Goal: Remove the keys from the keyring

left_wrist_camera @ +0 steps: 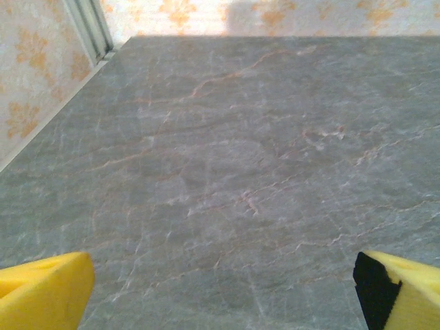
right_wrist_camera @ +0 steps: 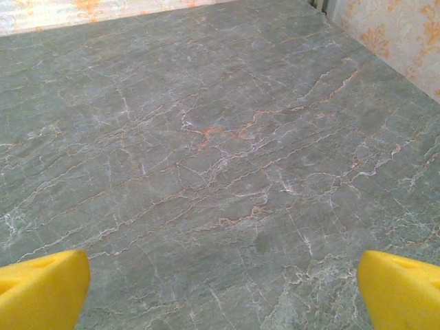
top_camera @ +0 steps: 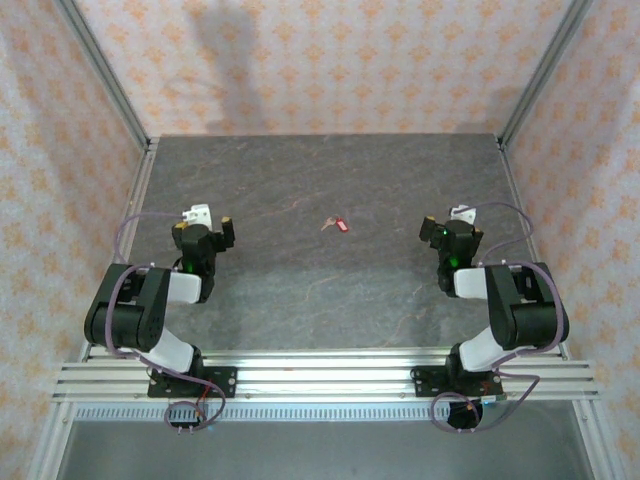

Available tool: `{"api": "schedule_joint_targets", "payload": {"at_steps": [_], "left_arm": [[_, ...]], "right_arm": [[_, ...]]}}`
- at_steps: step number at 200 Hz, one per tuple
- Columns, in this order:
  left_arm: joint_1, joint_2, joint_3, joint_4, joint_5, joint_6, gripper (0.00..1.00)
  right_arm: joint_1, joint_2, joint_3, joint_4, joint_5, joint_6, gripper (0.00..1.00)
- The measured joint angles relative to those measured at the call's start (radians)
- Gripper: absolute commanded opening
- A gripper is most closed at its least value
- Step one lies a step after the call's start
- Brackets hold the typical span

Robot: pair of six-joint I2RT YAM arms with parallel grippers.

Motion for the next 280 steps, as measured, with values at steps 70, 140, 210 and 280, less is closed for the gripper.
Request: {"api": "schedule_joint_targets", "payload": {"at_steps": [70,140,210,280], "left_arm": [[0.000,-0.233,0.202,-0.368,-0.023,-0.062,1.00],[0.028,-0.256,0.290,-0.581,0.270,-0.452,0.96],[-0.152,-0.288,0.291,-0.726,0.436,-0.570,0.81],[-0.272,-0.347,0.270,-0.795,0.455,-0.624,0.76]], "right_arm": [[0.000,-0.277,0.169,-0.323,-0.037,0.060,0.99],[-0.027,-0.346,0.374,-0.670,-0.150,0.436,0.87],[0.091,-0.052,0.646,-0.940,-0.452,0.440,0.62],[0.242,0.330,0.917,-1.053,-0.560,0.405,0.60]]}}
